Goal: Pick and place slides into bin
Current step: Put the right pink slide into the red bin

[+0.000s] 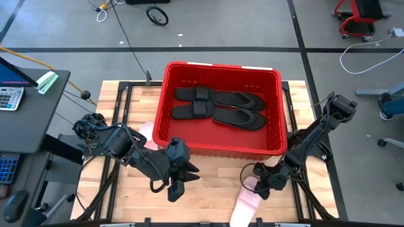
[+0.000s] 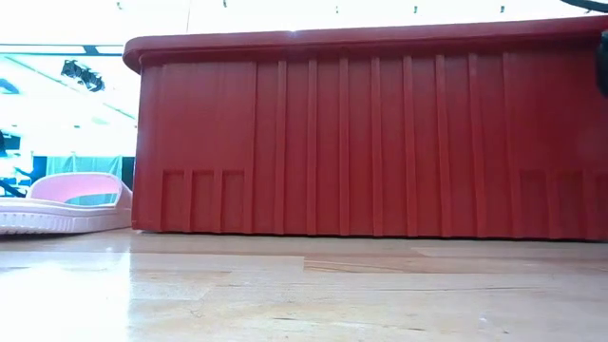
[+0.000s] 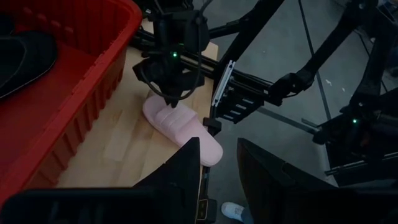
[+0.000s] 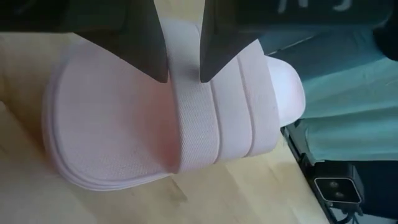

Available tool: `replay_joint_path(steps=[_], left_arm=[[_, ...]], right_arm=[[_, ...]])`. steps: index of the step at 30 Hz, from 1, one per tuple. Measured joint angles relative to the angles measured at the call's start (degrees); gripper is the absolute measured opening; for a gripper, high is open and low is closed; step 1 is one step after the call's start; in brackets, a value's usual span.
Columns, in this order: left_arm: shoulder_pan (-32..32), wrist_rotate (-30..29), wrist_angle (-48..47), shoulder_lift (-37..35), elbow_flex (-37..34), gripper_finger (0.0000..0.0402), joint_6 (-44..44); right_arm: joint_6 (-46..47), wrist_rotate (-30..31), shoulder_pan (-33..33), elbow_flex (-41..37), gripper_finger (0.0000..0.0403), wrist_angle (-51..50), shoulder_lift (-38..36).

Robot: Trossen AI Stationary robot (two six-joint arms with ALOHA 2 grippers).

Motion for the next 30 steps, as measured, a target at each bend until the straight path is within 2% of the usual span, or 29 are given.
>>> replay_joint_path(steps=[8, 14, 17, 22, 25, 30], left_arm=[[0.0, 0.0, 0.0, 0.0, 0.0, 0.011, -0.1], [0.2, 1.0, -2.4, 2.8, 0.0, 0.0105, -0.1], [0.6, 1.3, -3.5, 5.3, 0.0, 0.0095, -0.1], [1.4, 4.2, -2.9, 8.7, 0.0, 0.0076, -1.6], [2.2, 8.0, -3.1, 10.6, 0.0, 0.0063, -1.7], [4.1, 9.9, -2.8, 14.1, 0.0, 0.0034, -2.6]], right_arm=[[-0.8, -0.1, 0.0, 0.0, 0.01, 5.4, 3.5], [-1.3, -0.1, 0.0, 0.0, 0.0098, 5.6, 5.0], [-1.2, -0.1, 0.0, 0.0, 0.0076, 5.9, 5.1], [-1.3, -0.1, 0.0, 0.0, 0.0009, 6.1, 4.6], [-1.3, -0.1, 0.0, 0.0, 0.0013, 6.0, 4.3], [-1.3, -0.1, 0.0, 0.0, 0.0005, 5.8, 4.3]])
